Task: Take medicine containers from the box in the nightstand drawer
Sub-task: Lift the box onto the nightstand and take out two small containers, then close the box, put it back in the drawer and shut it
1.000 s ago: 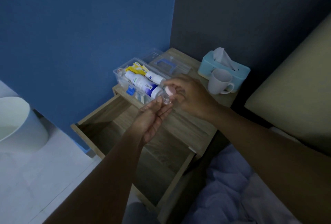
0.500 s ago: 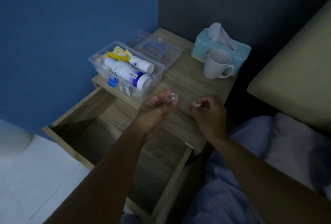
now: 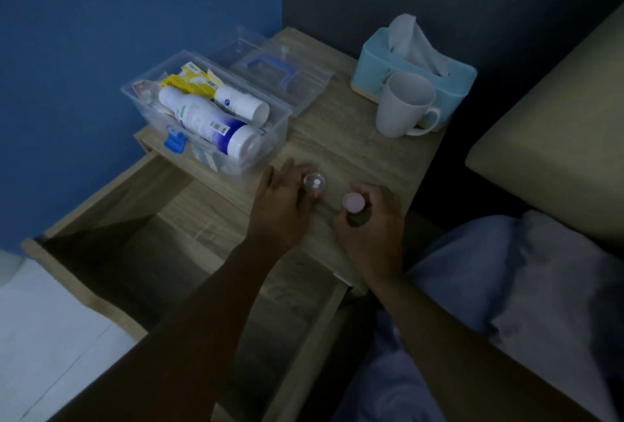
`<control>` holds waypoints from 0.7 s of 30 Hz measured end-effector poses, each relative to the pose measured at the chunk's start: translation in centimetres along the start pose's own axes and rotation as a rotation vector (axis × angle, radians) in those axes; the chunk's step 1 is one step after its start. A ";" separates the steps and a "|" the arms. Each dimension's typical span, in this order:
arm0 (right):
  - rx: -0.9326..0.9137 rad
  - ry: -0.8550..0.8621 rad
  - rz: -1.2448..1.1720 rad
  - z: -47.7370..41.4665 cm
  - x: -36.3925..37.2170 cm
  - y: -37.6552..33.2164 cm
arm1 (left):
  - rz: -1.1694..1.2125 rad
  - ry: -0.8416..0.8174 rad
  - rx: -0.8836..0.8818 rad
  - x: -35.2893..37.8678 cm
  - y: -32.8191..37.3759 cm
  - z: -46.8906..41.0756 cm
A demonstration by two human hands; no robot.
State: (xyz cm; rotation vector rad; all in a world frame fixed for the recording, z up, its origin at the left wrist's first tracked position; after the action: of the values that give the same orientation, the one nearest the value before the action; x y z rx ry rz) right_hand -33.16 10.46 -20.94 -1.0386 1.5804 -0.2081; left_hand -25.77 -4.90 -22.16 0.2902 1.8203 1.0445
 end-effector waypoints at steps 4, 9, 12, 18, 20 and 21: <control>-0.008 -0.003 0.037 0.1 0.1 0.1 | -0.134 -0.002 -0.011 0.9 -0.2 0.1; 0.006 -0.008 0.077 0.1 0.4 0.3 | -0.190 -0.006 -0.033 1.1 0.0 0.2; 0.008 -0.033 0.075 0.0 0.7 0.3 | -0.192 -0.029 -0.047 1.0 0.1 0.4; 0.049 -0.029 0.029 0.4 0.5 0.5 | -0.257 -0.084 -0.020 0.7 0.4 2.3; 0.051 -0.004 0.040 0.3 0.1 0.2 | -0.372 -0.090 -0.051 0.4 0.3 3.6; 0.056 0.003 0.038 0.3 -0.1 0.1 | -0.420 -0.096 -0.063 0.2 0.3 4.3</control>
State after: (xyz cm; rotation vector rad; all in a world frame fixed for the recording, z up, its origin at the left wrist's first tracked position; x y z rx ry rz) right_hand -32.96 10.70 -21.03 -0.9648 1.5868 -0.2267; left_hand -22.33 -2.32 -22.69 -0.0788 1.6639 0.7756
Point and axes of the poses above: each hand's wrist, its own z-axis away from the middle knuckle, its own x-axis out of the palm, y = z × x, the point moved 8 cm from there along -z, towards the middle knuckle, and after that the axes turned 7 degrees about z, right-handed, at the moved point
